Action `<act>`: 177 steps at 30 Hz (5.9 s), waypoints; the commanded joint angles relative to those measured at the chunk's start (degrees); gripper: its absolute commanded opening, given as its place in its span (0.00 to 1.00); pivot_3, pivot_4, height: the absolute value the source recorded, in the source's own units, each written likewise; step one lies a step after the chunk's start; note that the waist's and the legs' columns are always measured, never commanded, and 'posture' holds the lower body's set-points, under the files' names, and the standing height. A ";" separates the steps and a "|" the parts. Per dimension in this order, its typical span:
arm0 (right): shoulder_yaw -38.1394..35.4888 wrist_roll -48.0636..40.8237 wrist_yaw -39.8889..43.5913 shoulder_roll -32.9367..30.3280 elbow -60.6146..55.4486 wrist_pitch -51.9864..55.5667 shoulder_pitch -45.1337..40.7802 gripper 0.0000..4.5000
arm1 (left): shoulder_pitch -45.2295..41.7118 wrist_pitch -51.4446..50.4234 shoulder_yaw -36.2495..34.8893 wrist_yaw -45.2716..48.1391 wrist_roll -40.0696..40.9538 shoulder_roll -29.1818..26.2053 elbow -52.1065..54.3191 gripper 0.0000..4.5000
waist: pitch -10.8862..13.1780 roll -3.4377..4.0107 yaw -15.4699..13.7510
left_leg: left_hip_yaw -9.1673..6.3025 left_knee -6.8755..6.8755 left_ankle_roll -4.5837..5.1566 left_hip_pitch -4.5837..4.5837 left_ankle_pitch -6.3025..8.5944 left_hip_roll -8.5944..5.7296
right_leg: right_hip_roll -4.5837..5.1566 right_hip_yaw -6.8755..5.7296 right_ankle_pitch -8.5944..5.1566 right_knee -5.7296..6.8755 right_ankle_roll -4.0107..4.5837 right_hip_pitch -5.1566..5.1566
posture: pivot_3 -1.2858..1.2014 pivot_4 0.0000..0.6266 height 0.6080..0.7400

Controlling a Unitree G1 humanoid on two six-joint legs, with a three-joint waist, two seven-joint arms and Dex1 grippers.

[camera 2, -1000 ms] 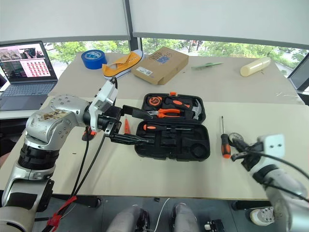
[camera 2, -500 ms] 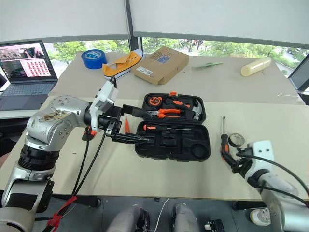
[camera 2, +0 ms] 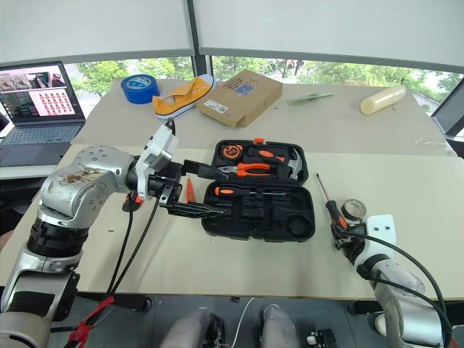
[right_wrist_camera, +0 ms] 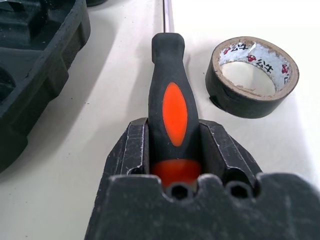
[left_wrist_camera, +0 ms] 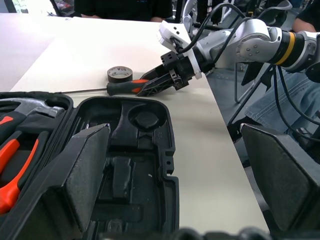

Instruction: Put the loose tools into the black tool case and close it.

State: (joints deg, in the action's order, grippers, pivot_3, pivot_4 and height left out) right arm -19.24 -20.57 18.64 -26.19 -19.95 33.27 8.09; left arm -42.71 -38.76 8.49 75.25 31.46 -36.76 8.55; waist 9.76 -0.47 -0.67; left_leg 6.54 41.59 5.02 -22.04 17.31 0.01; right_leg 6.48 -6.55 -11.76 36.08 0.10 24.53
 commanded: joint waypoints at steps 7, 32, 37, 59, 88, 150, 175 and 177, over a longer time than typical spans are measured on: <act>-6.07 -11.85 17.55 -15.71 -7.41 2.69 -9.71 0.22 | -0.65 2.55 0.34 2.21 -0.41 -2.11 0.54 1.00 | 0.09 0.15 0.03 | 0.04 -0.01 0.01 0.01 0.00 -0.01 | -0.04 0.05 0.02 -0.02 0.03 0.04 | 0.52 0.24 0.93; 29.68 15.51 60.71 -17.48 53.39 -47.34 -52.87 0.22 | 1.16 3.35 -0.57 3.98 -1.35 -7.05 1.26 1.00 | 0.21 0.01 0.25 | 0.09 -0.07 0.03 -0.43 -0.03 -0.07 | 0.00 -0.41 0.12 -0.06 0.26 0.45 | 0.52 0.24 0.93; 29.00 15.30 62.31 -17.94 52.35 -45.50 -51.65 0.22 | 1.60 3.39 -0.72 3.26 -1.18 -7.04 1.80 1.00 | 0.21 0.02 0.31 | 0.08 -0.07 0.01 -0.42 -0.03 -0.07 | 0.02 -0.39 0.12 -0.02 0.26 0.44 | 0.52 0.24 0.93; 23.71 7.71 58.85 -16.17 40.63 -29.81 -48.24 0.52 | -0.69 6.00 0.49 3.33 -2.76 -4.91 -2.17 1.00 | 0.22 0.03 0.61 | 0.04 0.02 -0.01 -0.41 -0.04 -0.05 | 0.03 -0.40 0.13 0.03 0.28 0.39 | 0.52 0.24 0.93; 21.65 9.89 48.75 -13.24 30.31 -23.90 -45.82 0.01 | 7.82 -4.15 -8.36 -10.34 -2.69 -10.49 3.96 1.00 | 0.23 0.08 1.52 | -0.11 -0.05 -0.10 0.00 -0.01 0.01 | 0.14 -0.33 0.07 0.03 0.33 -0.02 | 0.52 0.24 0.93; 5.64 -19.39 33.78 -25.71 -13.74 5.93 -16.36 1.00 | -16.74 11.89 23.69 3.45 -20.19 -2.22 -15.18 0.09 | 0.31 -0.18 -1.32 | 0.04 -0.46 -0.36 -0.36 -0.32 -0.12 | 0.01 -0.35 0.05 -0.03 0.54 0.47 | 0.52 0.24 0.93; 3.47 -20.43 26.50 -22.20 -16.38 5.88 -14.09 1.00 | -23.00 12.21 27.73 5.15 -36.83 13.68 -35.02 0.34 | 0.32 -0.22 -1.44 | -0.15 0.12 0.13 -0.81 -0.09 -0.04 | -0.05 -0.37 0.09 0.07 0.38 0.60 | 0.52 0.24 0.93; 3.35 -20.85 26.41 -22.02 -16.56 6.00 -13.94 1.00 | -23.68 10.53 25.79 5.33 -35.87 13.08 -33.94 0.52 | 0.32 -0.22 -1.44 | -0.16 0.14 0.14 -0.87 -0.08 -0.05 | -0.05 -0.37 0.09 0.07 0.37 0.64 | 0.52 0.24 0.93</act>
State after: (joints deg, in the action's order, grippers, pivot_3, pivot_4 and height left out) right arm -13.98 -39.70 45.48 -48.51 -34.75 39.59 -5.64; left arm -64.99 -26.80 36.84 80.15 -4.58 -22.95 -26.80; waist 10.08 -0.69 -2.11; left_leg 6.37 41.74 5.17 -22.93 17.24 -0.04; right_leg 6.43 -6.93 -11.66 36.14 0.48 25.18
